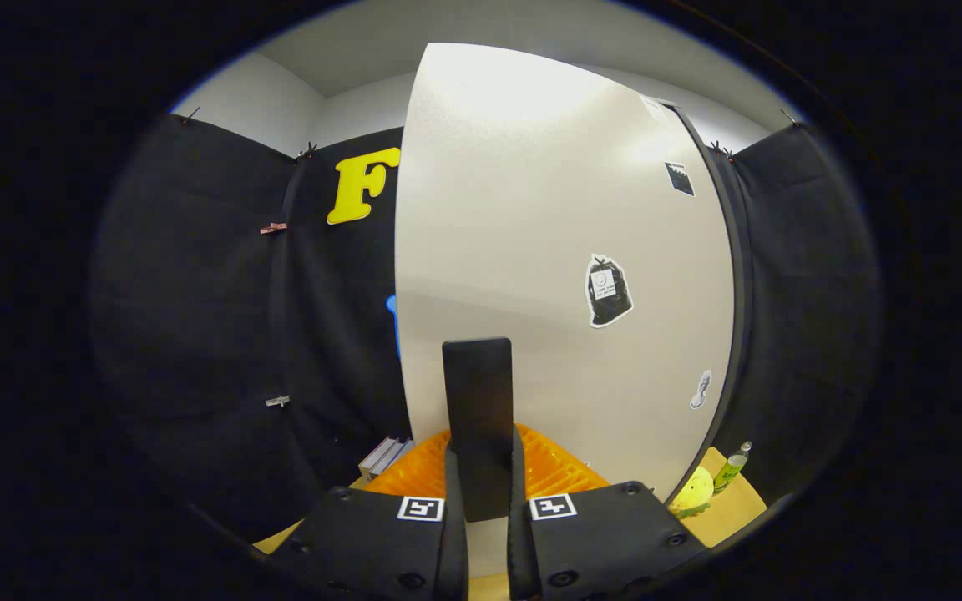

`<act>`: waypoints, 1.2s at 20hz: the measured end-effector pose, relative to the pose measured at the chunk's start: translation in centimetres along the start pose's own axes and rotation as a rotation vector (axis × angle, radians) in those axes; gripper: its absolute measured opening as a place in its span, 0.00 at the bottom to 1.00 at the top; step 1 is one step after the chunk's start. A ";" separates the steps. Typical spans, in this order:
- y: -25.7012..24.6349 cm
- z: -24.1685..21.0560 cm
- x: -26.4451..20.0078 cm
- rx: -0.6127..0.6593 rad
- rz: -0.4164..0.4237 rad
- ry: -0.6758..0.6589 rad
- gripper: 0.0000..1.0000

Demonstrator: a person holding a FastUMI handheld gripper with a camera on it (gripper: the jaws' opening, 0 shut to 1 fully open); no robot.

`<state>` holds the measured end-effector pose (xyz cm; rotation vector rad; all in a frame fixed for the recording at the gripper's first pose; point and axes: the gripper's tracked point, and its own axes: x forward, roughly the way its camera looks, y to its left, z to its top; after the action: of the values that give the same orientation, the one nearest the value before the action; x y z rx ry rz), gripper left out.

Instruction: Open the shoe cabinet door, grab the shoes and put them into the shoe cabinet, then close the shoe cabinet door.

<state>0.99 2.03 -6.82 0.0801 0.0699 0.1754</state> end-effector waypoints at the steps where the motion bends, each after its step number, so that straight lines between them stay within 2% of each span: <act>1: -0.4 0.0 -1.2 0.002 0.006 0.001 0.22; 7: -4.2 0.1 -7.0 0.014 0.023 0.012 0.22; 14: -11.6 0.5 -13.5 0.000 -0.073 0.014 0.21; 17: -14.6 0.9 -15.2 0.033 -0.101 0.011 0.21; 21: -18.3 1.0 -16.7 0.153 -0.124 0.010 0.23; 24: -19.8 1.2 -16.4 0.141 -0.152 0.007 0.21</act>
<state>-11.64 -20.42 -6.33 0.2141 0.0949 0.0184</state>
